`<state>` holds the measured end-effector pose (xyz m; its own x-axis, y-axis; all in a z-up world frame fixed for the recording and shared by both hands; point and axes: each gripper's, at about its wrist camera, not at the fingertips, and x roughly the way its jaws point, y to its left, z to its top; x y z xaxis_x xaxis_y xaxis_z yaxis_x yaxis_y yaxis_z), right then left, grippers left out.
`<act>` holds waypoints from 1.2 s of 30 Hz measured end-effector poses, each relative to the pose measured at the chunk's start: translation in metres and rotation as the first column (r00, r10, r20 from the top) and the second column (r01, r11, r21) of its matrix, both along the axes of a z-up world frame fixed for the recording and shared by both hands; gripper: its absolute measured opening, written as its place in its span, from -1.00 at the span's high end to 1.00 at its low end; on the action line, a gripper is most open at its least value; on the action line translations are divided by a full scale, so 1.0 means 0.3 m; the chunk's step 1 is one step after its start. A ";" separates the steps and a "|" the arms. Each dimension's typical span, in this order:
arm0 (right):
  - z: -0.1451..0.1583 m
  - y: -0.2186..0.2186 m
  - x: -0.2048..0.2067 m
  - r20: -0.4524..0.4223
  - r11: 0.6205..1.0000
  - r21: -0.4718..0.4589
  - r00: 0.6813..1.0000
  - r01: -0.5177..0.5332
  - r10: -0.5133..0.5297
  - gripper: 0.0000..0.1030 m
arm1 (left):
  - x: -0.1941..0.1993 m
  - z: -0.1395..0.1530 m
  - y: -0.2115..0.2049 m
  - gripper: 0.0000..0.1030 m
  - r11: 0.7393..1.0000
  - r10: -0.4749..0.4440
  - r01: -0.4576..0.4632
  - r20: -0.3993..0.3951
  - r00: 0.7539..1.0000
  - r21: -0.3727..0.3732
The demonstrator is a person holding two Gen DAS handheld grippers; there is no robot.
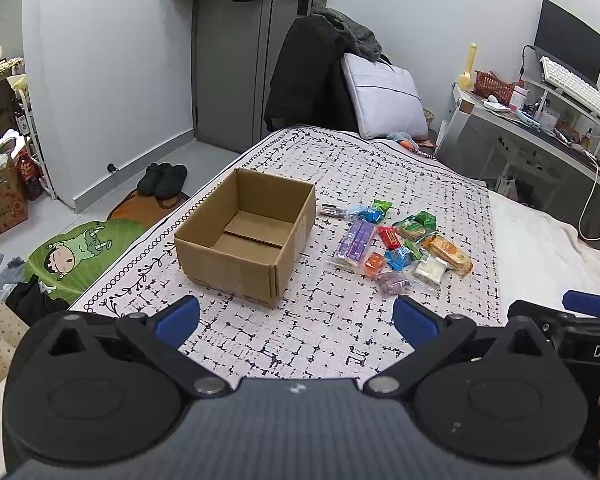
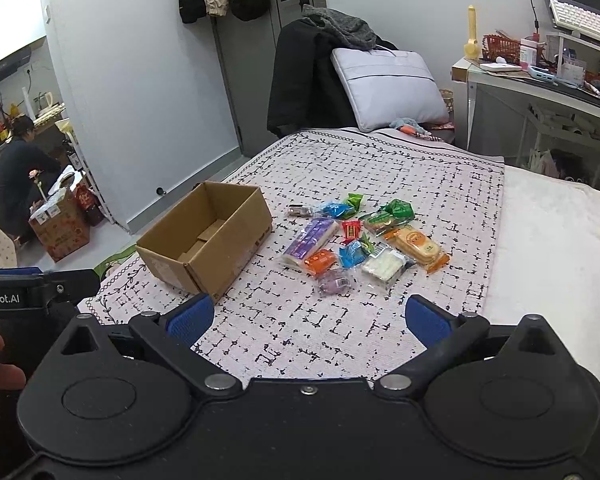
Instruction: Organize snacks
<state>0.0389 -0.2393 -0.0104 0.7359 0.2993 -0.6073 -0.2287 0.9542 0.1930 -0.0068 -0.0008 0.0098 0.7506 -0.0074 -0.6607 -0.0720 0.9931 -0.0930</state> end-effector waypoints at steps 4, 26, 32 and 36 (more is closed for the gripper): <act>0.001 -0.001 0.000 0.000 1.000 -0.008 1.000 0.013 -0.013 -0.99 | 0.004 -0.002 0.000 -0.99 1.000 -0.006 0.006 -0.003 1.000 -0.007; -0.014 0.006 0.029 -0.017 0.999 -0.025 0.999 0.027 -0.027 -0.99 | 0.041 -0.006 0.016 -0.99 1.000 -0.011 0.011 -0.013 1.000 -0.025; -0.014 0.006 0.054 -0.024 0.999 -0.027 0.999 0.032 -0.033 -0.99 | 0.075 -0.002 0.024 -0.99 0.999 -0.015 0.015 -0.021 1.000 -0.030; -0.020 0.001 0.080 -0.034 0.998 -0.032 0.998 0.050 -0.051 -0.99 | 0.107 -0.009 0.021 -0.99 0.999 -0.022 0.021 -0.029 0.999 -0.033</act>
<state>0.0629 -0.2390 -0.0165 0.7278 0.2427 -0.6414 -0.1739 0.9700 0.1698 0.0252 0.0056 0.0073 0.7301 -0.0450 -0.6819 -0.0539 0.9909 -0.1231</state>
